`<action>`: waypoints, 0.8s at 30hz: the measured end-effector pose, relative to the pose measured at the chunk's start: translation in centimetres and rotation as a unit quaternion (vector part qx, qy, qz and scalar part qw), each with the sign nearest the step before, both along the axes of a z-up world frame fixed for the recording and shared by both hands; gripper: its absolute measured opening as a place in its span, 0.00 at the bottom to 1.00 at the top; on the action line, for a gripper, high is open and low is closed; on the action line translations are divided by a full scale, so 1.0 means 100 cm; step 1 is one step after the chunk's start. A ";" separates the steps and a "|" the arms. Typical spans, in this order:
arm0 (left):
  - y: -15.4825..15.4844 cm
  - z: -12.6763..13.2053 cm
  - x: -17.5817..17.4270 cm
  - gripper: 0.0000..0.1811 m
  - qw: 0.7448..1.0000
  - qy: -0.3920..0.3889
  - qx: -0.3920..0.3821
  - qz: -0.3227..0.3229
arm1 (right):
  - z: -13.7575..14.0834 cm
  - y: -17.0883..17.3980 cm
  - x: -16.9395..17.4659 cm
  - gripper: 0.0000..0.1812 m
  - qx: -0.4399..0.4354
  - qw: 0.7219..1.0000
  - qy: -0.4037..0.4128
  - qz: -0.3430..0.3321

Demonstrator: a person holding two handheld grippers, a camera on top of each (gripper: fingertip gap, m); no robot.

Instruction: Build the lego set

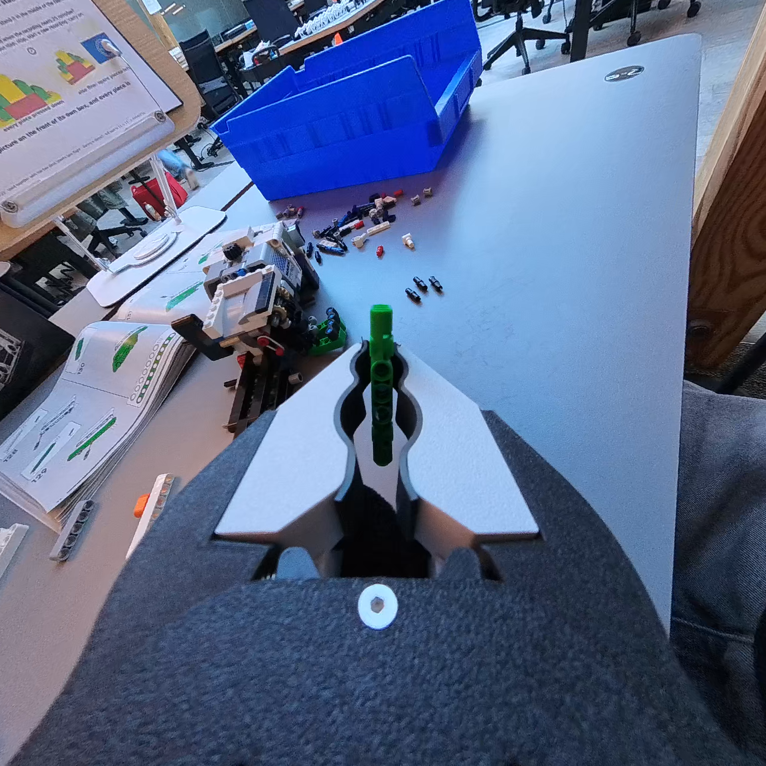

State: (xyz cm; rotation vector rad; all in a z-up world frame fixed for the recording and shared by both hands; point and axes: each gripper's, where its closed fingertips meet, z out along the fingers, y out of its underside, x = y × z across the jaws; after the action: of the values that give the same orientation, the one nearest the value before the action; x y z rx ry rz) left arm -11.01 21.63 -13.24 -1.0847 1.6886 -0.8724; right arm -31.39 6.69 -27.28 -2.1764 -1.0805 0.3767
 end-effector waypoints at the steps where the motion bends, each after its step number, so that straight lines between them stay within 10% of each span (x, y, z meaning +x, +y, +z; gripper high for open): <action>1: 0.000 0.000 0.000 0.03 1.000 0.000 0.000 0.000 | 0.001 0.001 0.001 0.09 0.004 1.000 -0.005 0.000; 24: -0.001 -0.001 0.000 0.03 1.000 0.002 0.002 -0.004 | -0.014 0.011 0.016 0.00 0.005 0.997 -0.069 0.017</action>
State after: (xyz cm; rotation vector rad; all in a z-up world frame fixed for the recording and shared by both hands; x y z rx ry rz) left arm -11.01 21.52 -13.32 -1.0779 1.6990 -0.8711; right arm -29.76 7.77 -28.66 -2.2033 -1.1923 0.2380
